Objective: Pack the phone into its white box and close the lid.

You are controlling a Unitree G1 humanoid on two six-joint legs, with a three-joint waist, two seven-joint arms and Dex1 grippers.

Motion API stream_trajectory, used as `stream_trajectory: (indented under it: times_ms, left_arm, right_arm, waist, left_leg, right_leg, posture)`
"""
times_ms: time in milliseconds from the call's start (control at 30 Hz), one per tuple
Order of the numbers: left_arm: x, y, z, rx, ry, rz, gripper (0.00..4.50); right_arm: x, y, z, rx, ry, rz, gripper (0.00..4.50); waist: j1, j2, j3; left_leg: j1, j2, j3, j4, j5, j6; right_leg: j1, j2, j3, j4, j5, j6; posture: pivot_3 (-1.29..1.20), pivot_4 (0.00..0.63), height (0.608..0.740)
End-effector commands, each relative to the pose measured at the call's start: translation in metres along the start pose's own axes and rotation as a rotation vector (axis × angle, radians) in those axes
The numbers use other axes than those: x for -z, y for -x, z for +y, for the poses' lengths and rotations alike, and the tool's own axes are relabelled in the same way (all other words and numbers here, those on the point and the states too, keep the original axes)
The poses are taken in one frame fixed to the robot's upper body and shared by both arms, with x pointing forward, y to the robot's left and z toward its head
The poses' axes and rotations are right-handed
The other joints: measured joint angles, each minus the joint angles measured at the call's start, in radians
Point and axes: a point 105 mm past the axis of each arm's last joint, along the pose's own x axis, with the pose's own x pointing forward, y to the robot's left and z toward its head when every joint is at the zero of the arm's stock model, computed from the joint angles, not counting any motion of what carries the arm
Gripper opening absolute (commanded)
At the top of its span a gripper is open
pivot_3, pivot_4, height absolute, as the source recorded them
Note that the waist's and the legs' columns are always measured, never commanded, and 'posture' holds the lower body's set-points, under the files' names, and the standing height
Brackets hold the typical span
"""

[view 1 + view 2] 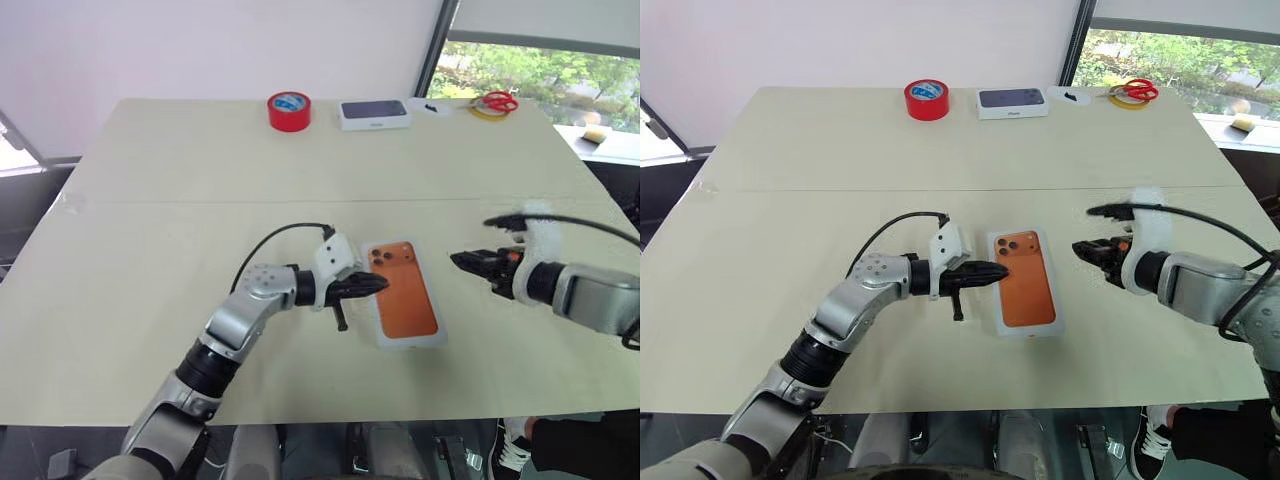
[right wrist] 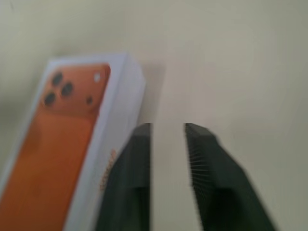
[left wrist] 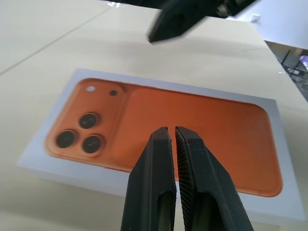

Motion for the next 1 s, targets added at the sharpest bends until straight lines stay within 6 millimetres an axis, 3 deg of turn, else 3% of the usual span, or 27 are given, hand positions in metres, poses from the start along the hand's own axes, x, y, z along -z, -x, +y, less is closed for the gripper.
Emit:
stream_trajectory:
  times_ms: [33,167,300,700,1000]
  left_arm:
    - [-0.011,0.013,0.012,-0.046,-0.012,-0.018,0.25]
    - [-0.004,0.029,0.020,-0.068,0.011,0.038,0.25]
    - [0.017,0.039,0.018,-0.034,0.026,0.186,0.25]
    - [0.033,-0.002,-0.003,0.059,0.027,0.259,0.25]
    - [0.024,-0.015,-0.004,0.061,-0.001,0.210,0.25]
  right_arm:
    - [-0.007,0.003,0.003,0.007,0.131,-0.026,0.05]
    - [-0.002,-0.001,0.004,0.029,0.250,0.004,0.05]
    - [0.003,-0.005,0.010,0.007,0.315,0.011,0.05]
    - [0.010,-0.010,0.017,-0.010,0.365,0.023,0.05]
    - [0.015,-0.006,0.021,-0.017,0.410,0.047,0.05]
  waist:
    - [0.000,0.000,0.000]
    - [0.000,0.000,0.000]
    - [0.001,0.000,0.000]
    - [0.000,0.000,0.000]
    - [0.003,0.000,0.000]
  left_leg:
    - [0.000,0.000,0.000,0.000,0.000,0.000]
    - [0.000,0.000,0.000,0.000,0.000,0.000]
    - [0.000,0.000,0.000,0.000,0.000,0.000]
    - [0.000,0.000,0.000,0.000,0.000,0.000]
    - [0.000,0.000,0.000,0.000,0.000,0.000]
  right_leg:
    - [0.000,0.000,0.000,0.000,0.000,0.000]
    - [0.000,0.000,0.000,0.000,0.000,0.000]
    - [0.000,0.000,0.000,0.000,0.000,0.000]
    - [0.000,0.000,0.000,0.000,0.000,0.000]
    - [0.000,0.000,0.000,0.000,0.000,0.000]
  posture:
    - [0.00,0.150,0.730]
    - [0.00,0.150,0.730]
    - [0.00,0.150,0.730]
    - [0.00,0.150,0.730]
    - [0.00,0.150,0.730]
